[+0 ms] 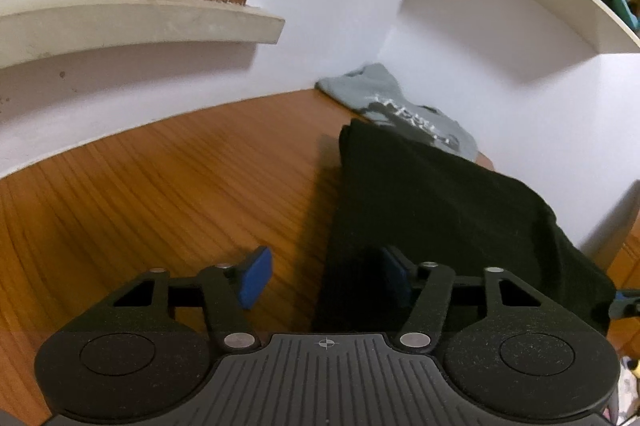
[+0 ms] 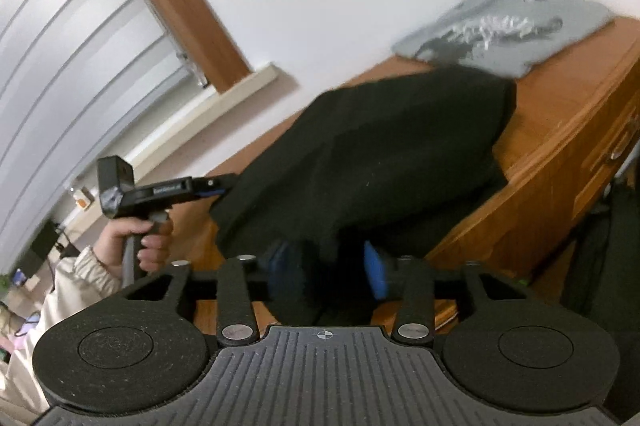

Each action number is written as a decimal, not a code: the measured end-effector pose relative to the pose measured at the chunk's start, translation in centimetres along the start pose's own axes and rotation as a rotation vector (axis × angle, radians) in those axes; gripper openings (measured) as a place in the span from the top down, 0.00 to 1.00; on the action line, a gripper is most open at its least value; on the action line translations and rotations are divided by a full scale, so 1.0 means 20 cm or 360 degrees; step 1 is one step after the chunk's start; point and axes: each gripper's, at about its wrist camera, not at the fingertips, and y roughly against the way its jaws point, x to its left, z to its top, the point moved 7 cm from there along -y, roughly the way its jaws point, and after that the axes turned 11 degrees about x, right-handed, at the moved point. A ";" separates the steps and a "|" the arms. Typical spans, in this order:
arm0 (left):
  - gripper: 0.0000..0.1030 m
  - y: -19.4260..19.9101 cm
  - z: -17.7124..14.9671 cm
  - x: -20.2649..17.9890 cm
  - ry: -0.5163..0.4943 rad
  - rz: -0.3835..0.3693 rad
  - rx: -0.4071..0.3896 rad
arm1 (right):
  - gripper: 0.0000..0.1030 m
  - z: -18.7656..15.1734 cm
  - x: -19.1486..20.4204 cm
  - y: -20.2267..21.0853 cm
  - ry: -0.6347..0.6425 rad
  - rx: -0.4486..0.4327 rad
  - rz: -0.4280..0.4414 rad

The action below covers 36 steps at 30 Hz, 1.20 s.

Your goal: Fold clothes

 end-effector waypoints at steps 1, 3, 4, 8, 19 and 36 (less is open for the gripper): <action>0.58 0.00 0.00 -0.01 -0.0011 -0.0013 0.0001 | 0.55 -0.01 0.01 -0.01 0.0024 0.0018 0.0001; 0.69 -0.01 -0.01 -0.03 -0.0040 -0.0031 0.0005 | 0.56 -0.02 0.02 -0.03 0.0080 0.0053 -0.0001; 0.71 -0.01 -0.01 -0.04 -0.0056 -0.0034 0.0010 | 0.59 -0.03 0.02 -0.03 0.0107 0.0071 -0.0001; 0.98 0.02 0.00 -0.04 -0.0083 0.0088 -0.0015 | 0.97 -0.07 0.06 -0.04 0.0279 0.0178 -0.0035; 0.84 0.11 0.04 -0.01 -0.0096 0.0097 0.0013 | 0.90 -0.10 0.10 0.01 0.0483 0.0343 -0.0044; 0.55 0.07 0.17 -0.51 -0.0405 0.0067 -0.0111 | 0.74 0.33 -0.54 -0.10 0.0333 -0.0081 -0.0679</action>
